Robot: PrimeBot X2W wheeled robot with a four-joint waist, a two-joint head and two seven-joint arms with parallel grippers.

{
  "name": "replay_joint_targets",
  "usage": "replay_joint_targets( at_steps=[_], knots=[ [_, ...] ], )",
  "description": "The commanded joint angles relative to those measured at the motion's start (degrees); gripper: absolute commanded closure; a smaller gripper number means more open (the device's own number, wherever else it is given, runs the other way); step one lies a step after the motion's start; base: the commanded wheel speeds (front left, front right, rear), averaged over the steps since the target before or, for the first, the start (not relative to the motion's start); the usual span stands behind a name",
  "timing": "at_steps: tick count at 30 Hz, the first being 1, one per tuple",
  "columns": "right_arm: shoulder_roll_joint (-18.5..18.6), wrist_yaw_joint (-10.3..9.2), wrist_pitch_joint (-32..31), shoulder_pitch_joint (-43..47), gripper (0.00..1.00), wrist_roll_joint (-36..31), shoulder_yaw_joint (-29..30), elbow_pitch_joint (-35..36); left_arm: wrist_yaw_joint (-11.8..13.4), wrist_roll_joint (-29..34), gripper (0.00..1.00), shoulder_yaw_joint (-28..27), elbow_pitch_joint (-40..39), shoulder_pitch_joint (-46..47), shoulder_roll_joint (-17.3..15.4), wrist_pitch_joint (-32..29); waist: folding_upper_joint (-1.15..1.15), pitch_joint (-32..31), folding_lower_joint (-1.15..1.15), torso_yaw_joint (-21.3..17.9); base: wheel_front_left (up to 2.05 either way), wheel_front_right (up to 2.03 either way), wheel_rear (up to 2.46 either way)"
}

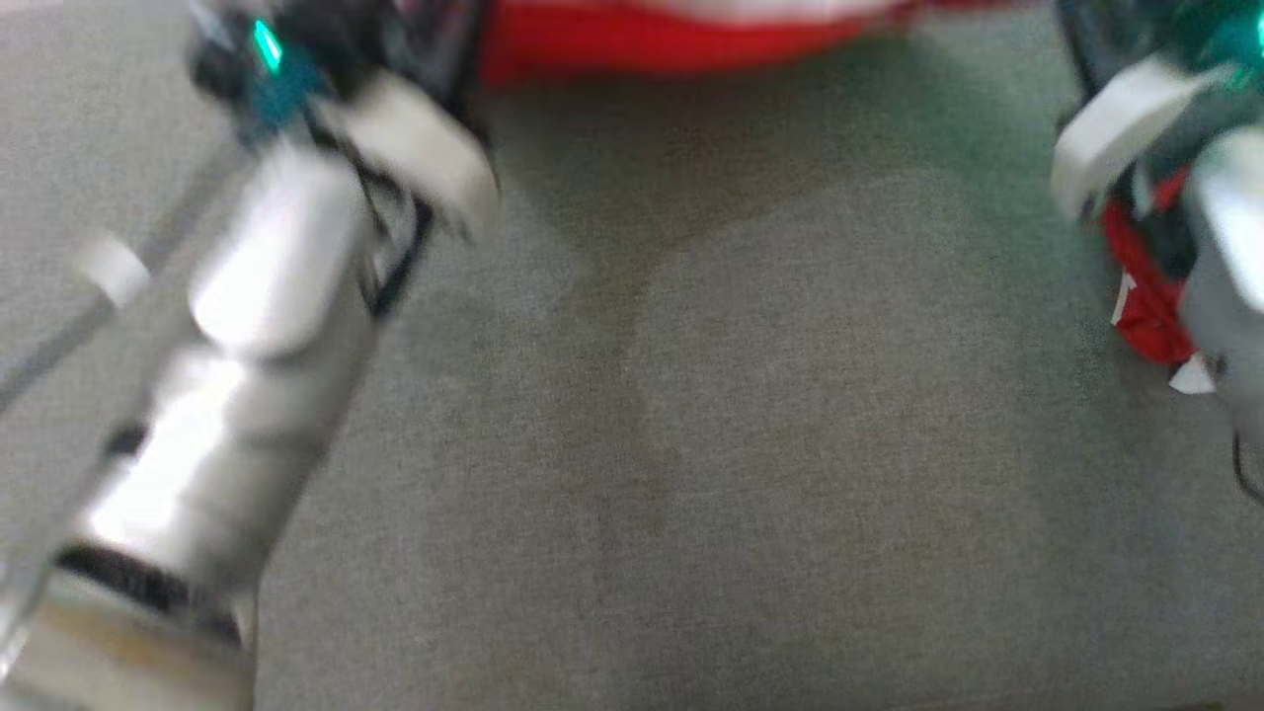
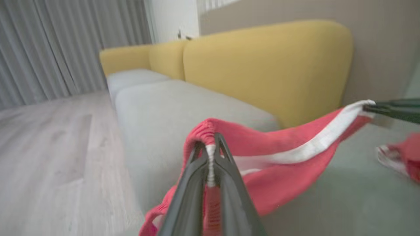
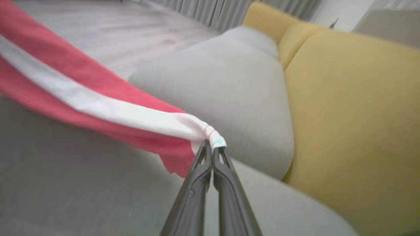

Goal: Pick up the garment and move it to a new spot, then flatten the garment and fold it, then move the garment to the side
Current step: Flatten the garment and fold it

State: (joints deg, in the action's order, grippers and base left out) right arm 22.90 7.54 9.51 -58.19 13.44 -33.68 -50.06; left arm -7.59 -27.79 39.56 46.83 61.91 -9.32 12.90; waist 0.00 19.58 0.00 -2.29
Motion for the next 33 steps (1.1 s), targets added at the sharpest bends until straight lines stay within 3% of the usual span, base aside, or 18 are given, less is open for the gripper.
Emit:
replay_joint_targets(
  at_steps=[1,9,18,26,33],
  knots=[
    [1.86,-0.05,-1.43,0.95,1.0,2.73,-2.7,0.65,0.12,-2.51,1.0,1.74,-2.76,-0.25,-4.1,-0.08,0.0,-1.28,0.0,0.15,0.0,0.0,0.0],
    [10.37,-0.05,-9.91,6.98,1.0,17.74,-16.61,5.17,0.11,-11.27,1.0,12.53,-8.83,-10.62,-11.98,-0.42,0.0,-6.94,0.0,0.43,0.0,0.0,0.0],
    [21.27,-0.05,-16.75,12.97,1.0,31.37,-25.42,17.02,0.15,-13.59,1.0,17.39,-15.0,-18.65,-15.51,-1.32,0.0,-13.23,0.0,0.25,0.0,0.0,0.0],
    [27.95,-0.05,-20.01,20.12,1.0,39.34,-25.97,25.5,2.1,-15.02,1.0,19.48,-22.87,-25.72,-17.89,-4.32,0.0,-17.29,0.0,-0.04,0.0,0.0,0.0],
    [34.55,-0.05,-21.11,27.33,1.0,43.8,-20.9,33.29,6.24,-16.78,1.0,18.66,-33.06,-29.46,-20.94,-6.47,0.0,-17.1,0.0,1.21,0.0,0.0,0.0]
  ],
)
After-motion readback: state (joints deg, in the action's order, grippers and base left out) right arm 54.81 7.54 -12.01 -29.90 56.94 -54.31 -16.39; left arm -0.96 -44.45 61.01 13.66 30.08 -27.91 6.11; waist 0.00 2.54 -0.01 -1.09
